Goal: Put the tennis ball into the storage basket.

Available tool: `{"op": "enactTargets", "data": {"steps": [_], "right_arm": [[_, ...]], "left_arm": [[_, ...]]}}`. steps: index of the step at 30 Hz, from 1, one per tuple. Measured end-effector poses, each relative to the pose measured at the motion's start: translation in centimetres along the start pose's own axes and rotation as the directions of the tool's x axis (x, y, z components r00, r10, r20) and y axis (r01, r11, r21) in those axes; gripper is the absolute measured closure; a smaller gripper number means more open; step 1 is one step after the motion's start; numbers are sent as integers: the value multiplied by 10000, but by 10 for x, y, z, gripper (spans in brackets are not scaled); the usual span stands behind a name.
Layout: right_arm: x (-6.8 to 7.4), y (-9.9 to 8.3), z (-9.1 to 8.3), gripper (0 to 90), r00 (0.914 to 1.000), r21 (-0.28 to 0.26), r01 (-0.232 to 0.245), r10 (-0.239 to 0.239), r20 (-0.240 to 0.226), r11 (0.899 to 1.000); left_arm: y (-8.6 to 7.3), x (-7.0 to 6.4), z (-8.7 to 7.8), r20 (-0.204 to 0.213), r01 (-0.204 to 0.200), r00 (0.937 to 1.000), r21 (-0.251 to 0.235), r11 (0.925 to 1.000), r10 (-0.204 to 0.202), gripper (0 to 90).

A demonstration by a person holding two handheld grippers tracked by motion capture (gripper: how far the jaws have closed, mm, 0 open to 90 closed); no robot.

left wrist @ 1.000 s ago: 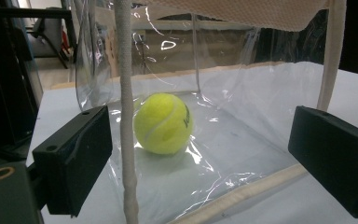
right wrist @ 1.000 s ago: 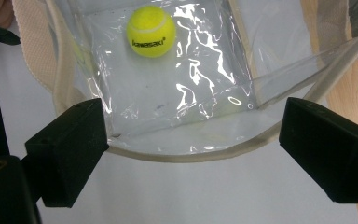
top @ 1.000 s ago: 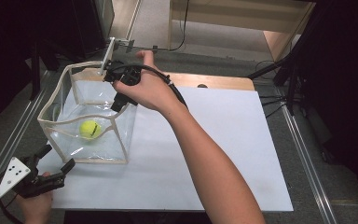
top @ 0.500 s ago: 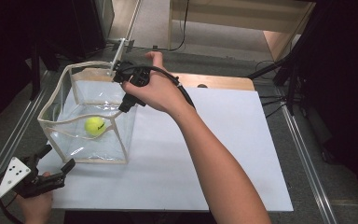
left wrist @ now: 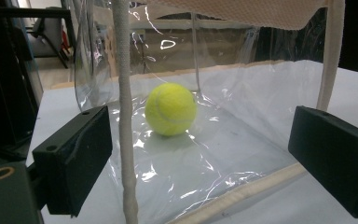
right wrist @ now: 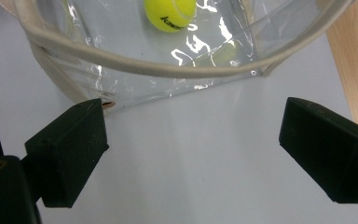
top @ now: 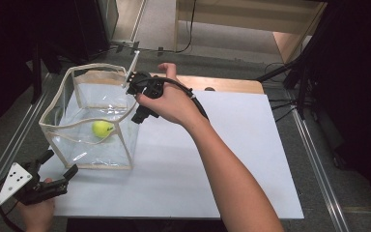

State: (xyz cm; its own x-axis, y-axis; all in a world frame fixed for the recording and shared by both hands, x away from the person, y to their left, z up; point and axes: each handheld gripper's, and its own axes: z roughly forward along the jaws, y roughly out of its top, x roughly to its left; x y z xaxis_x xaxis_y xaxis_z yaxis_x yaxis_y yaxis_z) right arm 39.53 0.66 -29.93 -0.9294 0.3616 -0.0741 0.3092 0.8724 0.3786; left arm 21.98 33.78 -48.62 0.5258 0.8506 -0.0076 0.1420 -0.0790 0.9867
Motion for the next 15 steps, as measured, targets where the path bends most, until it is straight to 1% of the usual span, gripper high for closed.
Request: {"op": "enactTargets", "data": {"steps": [1,5,7,15], "right_arm": [[1,-1,2,66,10000,12,-85,85,5,10000],[0,-7,8,67,9999,-25,-100,100,-10,9999],[1,-10,11,67,9998,14,-185,185,-46,9998],[5,-22,24,66,9997,-79,-227,226,-62,9997]], "left_arm": [[0,0,0,4,0,10000,-1,10000,0,65],[0,0,0,4,-13,10000,3,10000,13,65],[0,0,0,5,-8,10000,3,10000,8,65],[0,0,0,-6,-7,10000,15,10000,7,65]]}}
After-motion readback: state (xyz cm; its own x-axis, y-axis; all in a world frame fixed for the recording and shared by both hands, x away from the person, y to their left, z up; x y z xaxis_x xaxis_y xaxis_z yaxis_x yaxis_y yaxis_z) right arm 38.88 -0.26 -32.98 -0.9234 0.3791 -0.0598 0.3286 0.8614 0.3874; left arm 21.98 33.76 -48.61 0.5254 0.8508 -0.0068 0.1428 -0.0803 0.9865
